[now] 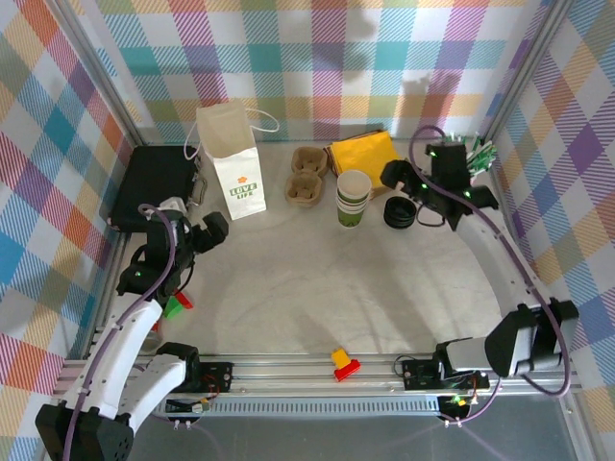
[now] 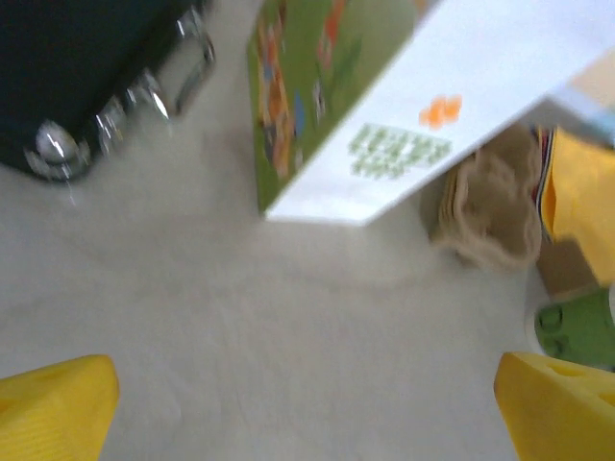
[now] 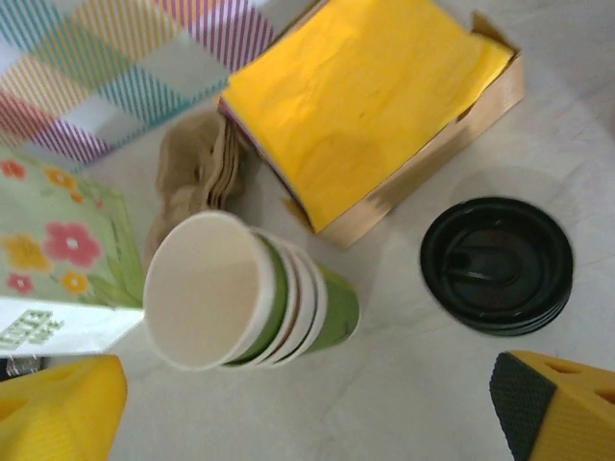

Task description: Pack the takeout coffee

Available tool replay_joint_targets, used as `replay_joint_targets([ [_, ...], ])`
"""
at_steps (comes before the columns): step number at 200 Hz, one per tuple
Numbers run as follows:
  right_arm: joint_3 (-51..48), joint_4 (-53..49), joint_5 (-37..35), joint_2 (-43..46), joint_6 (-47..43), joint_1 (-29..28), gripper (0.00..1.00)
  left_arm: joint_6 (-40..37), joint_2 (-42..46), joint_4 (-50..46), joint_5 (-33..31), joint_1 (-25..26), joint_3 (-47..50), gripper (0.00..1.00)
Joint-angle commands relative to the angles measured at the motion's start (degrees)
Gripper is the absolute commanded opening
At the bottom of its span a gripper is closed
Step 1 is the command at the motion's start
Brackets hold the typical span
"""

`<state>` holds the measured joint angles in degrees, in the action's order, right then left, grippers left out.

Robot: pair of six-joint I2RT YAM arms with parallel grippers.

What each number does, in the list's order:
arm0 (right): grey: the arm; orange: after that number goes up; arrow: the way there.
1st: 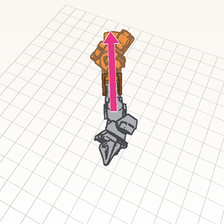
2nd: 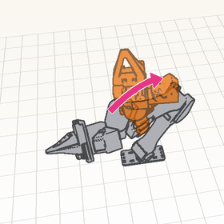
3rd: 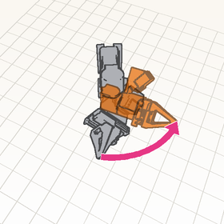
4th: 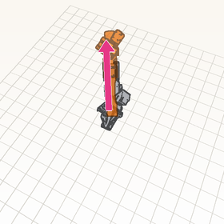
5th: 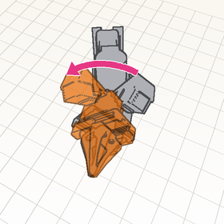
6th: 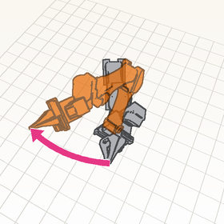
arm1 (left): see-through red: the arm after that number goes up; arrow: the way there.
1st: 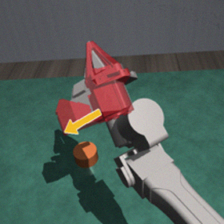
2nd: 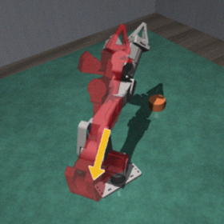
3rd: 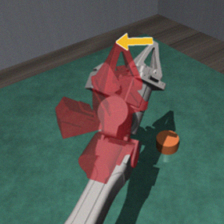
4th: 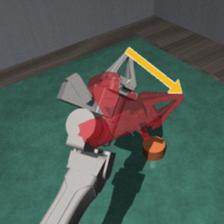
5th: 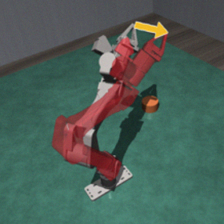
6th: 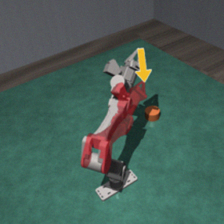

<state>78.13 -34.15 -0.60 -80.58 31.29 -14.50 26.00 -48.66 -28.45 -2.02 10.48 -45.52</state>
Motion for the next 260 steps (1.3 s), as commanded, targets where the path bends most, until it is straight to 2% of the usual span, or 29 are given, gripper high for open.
replay_joint_targets([
  [1,6.60,-12.44,-7.29,-4.84,0.44,-3.22,0.93,-0.15,0.15,-5.98,8.74,0.51,-3.14,1.00],
  [27,12.66,-16.18,-12.43,-11.56,1.63,-5.91,0.89,1.66,-0.77,-9.32,10.80,0.59,-6.51,1.00],
  [36,13.85,-16.21,-12.42,-13.52,1.83,-6.39,0.83,2.01,-1.31,-9.84,12.64,0.59,-7.80,1.00],
  [48,15.42,-16.30,-12.32,-16.08,2.05,-7.00,0.80,2.64,-1.94,-10.30,14.32,0.59,-9.13,1.00],
  [103,20.88,-16.66,-11.09,-24.17,1.81,-8.34,0.60,2.66,-2.61,-11.02,15.35,0.59,-10.04,1.00],
  [129,22.06,-16.65,-11.41,-25.74,1.59,-8.53,0.56,2.24,-2.41,-11.27,15.55,0.59,-9.94,1.00],
  [168,23.80,-16.64,-10.82,-27.39,1.31,-8.70,0.44,1.07,-1.72,-11.99,15.46,0.59,-10.39,1.00],
  [260,26.99,-17.48,-12.05,-28.33,-0.91,-9.80,0.13,0.33,-1.68,-13.00,14.84,0.59,-10.89,1.00],
])
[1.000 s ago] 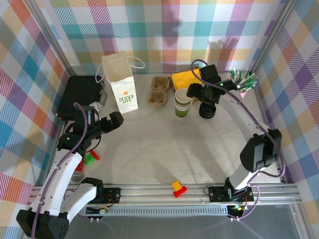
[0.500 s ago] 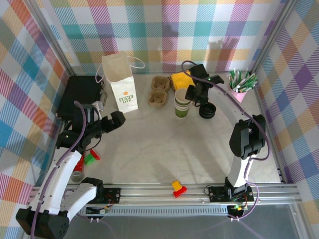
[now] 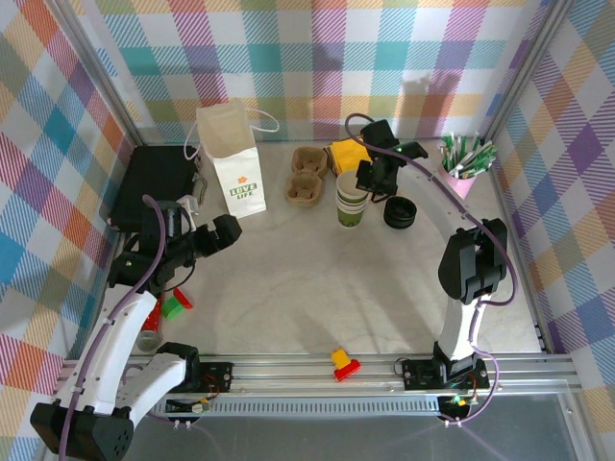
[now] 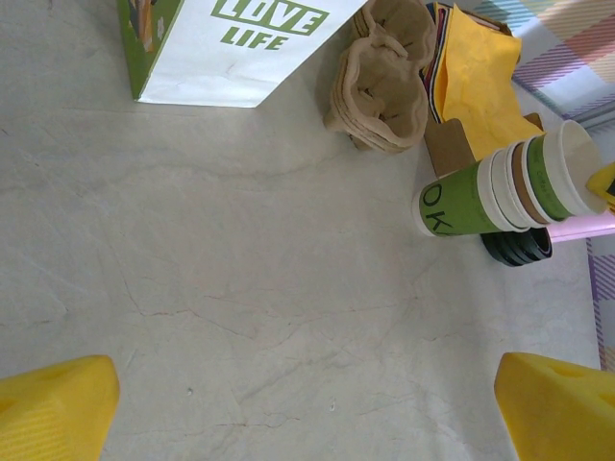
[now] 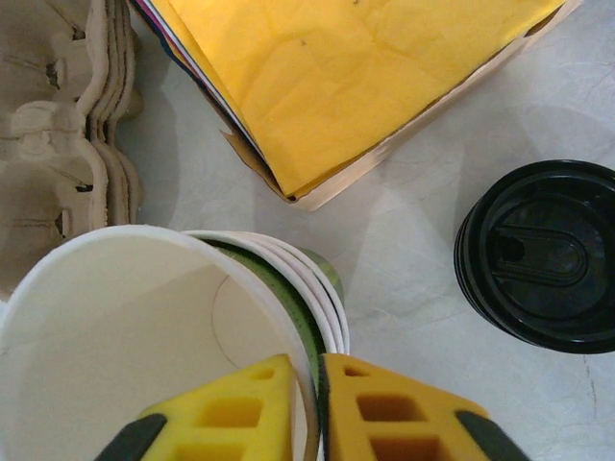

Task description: Pack the takeout coffee

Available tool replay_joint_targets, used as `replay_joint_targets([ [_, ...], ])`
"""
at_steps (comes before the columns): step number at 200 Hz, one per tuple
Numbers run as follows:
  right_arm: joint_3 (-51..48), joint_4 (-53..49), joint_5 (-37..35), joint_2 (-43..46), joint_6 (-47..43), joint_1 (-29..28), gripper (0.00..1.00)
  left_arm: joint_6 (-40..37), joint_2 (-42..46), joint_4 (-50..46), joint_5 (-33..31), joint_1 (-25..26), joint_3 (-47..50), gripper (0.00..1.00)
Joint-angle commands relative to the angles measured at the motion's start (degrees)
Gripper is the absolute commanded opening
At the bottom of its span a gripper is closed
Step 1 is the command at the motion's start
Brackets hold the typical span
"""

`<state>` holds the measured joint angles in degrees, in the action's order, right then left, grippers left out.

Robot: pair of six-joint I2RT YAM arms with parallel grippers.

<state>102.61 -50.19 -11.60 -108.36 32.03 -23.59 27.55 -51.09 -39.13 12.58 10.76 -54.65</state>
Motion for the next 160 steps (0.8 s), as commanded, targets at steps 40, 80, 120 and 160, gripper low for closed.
replay_joint_targets([
  [40,6.49,-5.41,-2.87,0.02,-3.79,-1.19,0.03,-1.36,0.84,-3.07,-0.15,0.31,-1.85,1.00],
  [80,12.77,-11.11,-3.60,2.43,-5.77,-2.04,0.03,-1.23,1.20,-3.32,-0.03,0.31,-2.38,1.00],
  [120,15.02,-14.81,-1.44,7.80,-7.14,-4.51,0.03,-1.28,2.77,-3.14,-0.68,0.31,-2.35,1.00],
  [160,7.62,-12.88,0.75,15.41,-7.78,-10.57,0.03,-3.37,3.96,-1.64,2.89,0.31,-0.48,0.98],
])
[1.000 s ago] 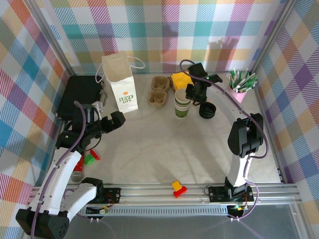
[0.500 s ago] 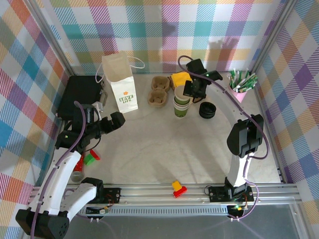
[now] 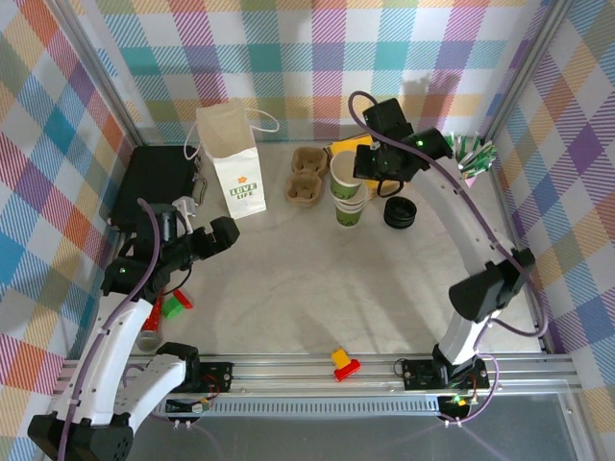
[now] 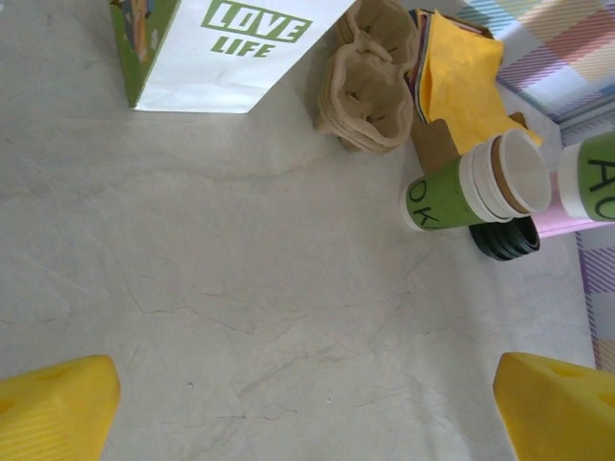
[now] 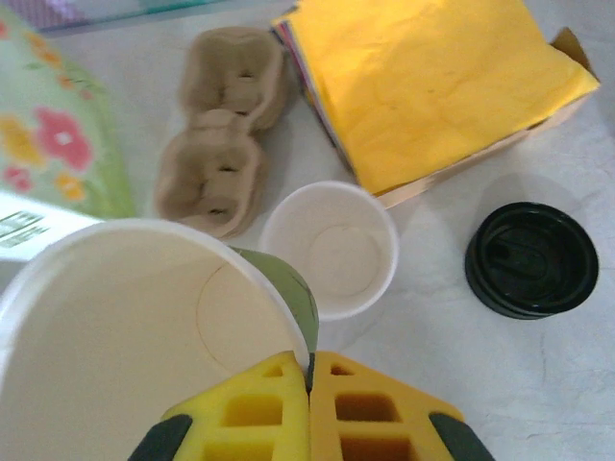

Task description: Pack the takeout coffee

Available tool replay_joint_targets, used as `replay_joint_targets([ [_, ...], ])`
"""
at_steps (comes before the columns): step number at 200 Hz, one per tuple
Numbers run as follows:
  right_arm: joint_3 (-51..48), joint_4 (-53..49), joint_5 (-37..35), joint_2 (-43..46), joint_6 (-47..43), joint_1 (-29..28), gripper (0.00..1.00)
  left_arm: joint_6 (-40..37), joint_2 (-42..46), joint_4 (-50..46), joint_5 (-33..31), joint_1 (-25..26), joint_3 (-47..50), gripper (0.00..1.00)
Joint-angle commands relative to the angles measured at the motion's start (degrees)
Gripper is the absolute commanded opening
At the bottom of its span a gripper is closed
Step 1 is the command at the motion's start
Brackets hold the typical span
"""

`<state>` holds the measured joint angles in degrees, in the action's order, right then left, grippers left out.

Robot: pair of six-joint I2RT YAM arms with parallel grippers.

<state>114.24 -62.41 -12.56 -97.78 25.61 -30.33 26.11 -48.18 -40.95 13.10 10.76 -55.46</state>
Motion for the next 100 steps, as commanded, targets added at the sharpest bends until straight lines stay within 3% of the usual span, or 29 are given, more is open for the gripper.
replay_joint_targets([
  [1,-4.28,-0.63,1.68,5.03,-1.31,-4.03,0.03,-1.93,1.06,0.17,2.37,0.31,0.34,0.98],
  [42,-20.73,6.91,-1.71,13.09,0.99,-12.89,0.04,-2.14,3.91,1.93,2.04,0.31,3.89,0.99],
  [100,-39.67,18.42,-3.99,17.38,5.74,-18.83,0.03,-3.08,7.96,5.21,5.95,0.31,7.46,0.98],
])
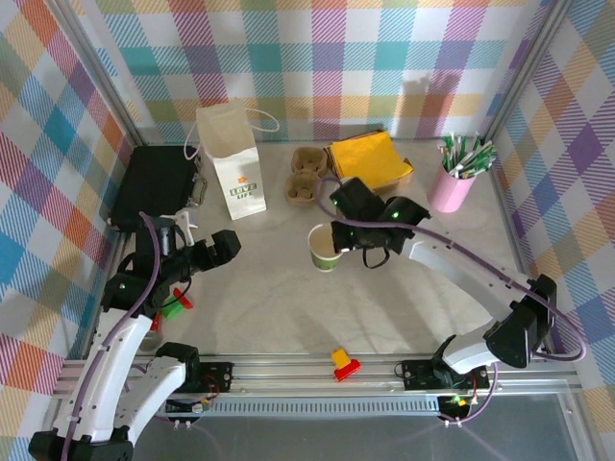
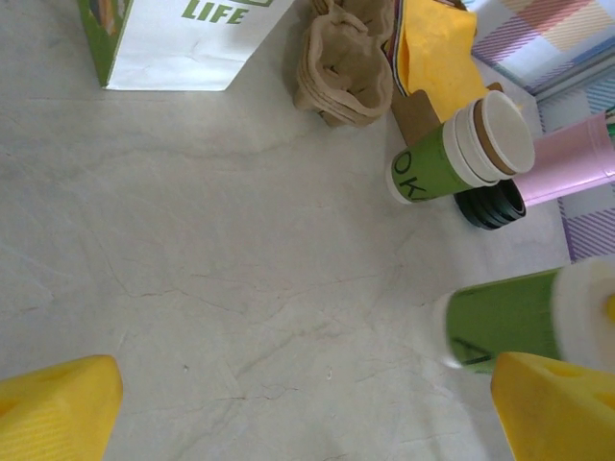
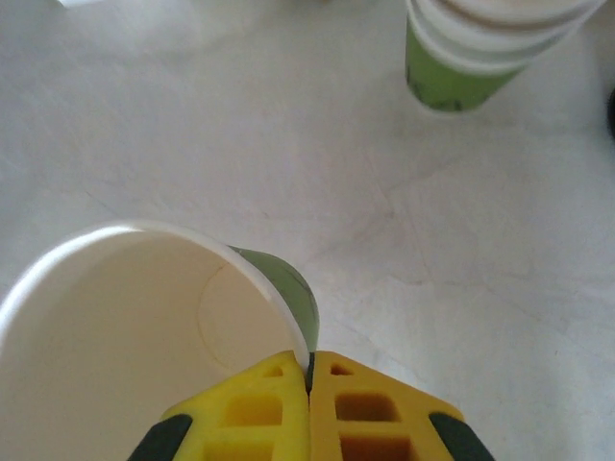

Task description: Pack the takeout coffee

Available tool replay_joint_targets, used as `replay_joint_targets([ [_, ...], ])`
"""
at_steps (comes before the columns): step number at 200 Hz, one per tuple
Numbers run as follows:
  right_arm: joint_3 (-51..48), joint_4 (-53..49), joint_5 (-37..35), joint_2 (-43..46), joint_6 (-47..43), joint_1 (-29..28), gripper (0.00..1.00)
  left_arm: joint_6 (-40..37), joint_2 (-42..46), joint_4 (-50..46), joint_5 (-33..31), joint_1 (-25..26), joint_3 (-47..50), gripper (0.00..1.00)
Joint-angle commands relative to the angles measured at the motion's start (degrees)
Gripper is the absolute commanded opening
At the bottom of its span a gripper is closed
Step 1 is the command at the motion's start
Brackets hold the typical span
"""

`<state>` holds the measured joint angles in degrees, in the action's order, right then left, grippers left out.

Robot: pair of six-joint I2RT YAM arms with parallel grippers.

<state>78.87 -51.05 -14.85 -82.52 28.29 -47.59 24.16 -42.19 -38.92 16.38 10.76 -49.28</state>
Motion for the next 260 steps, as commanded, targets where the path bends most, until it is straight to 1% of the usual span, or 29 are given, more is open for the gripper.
replay_joint_targets([
  [1,-4.50,7.21,-1.64,2.11,3.16,-1.60,0.02,-1.14,2.04,3.21,2.73,0.31,1.37,0.98],
  [34,-10.24,11.72,-0.72,1.24,4.79,-2.50,0.03,-0.70,3.42,3.52,2.69,0.31,2.18,0.98],
  [68,-14.09,15.17,0.29,0.14,5.59,-2.86,0.04,-0.78,4.29,3.57,3.04,0.31,2.57,0.98],
  [122,-16.68,17.31,0.61,-2.35,6.52,-3.73,0.04,-0.53,4.67,3.67,3.04,0.31,3.24,0.98],
  [163,-16.99,16.82,-0.90,-4.04,6.91,-4.86,0.05,-0.61,4.27,4.09,3.02,0.31,3.49,0.98],
  [193,-17.08,16.45,-1.23,-4.29,7.25,-5.34,0.14,-0.33,3.40,4.63,3.48,0.31,3.36,0.98],
  [205,-16.63,15.75,-1.18,-4.48,7.52,-5.38,0.25,-0.26,3.04,4.55,3.57,0.31,3.15,0.98],
  [214,-16.08,14.95,-1.56,-4.49,7.67,-5.47,0.30,-0.39,2.91,4.47,3.57,0.31,2.92,0.98],
  [242,-13.60,11.85,-2.62,-3.13,7.11,-5.49,0.41,-0.61,2.65,3.73,3.07,0.31,1.98,0.98],
  [260,-10.27,7.71,-3.19,-2.11,6.62,-5.49,0.43,-0.61,2.41,2.78,1.80,0.31,1.00,0.98],
])
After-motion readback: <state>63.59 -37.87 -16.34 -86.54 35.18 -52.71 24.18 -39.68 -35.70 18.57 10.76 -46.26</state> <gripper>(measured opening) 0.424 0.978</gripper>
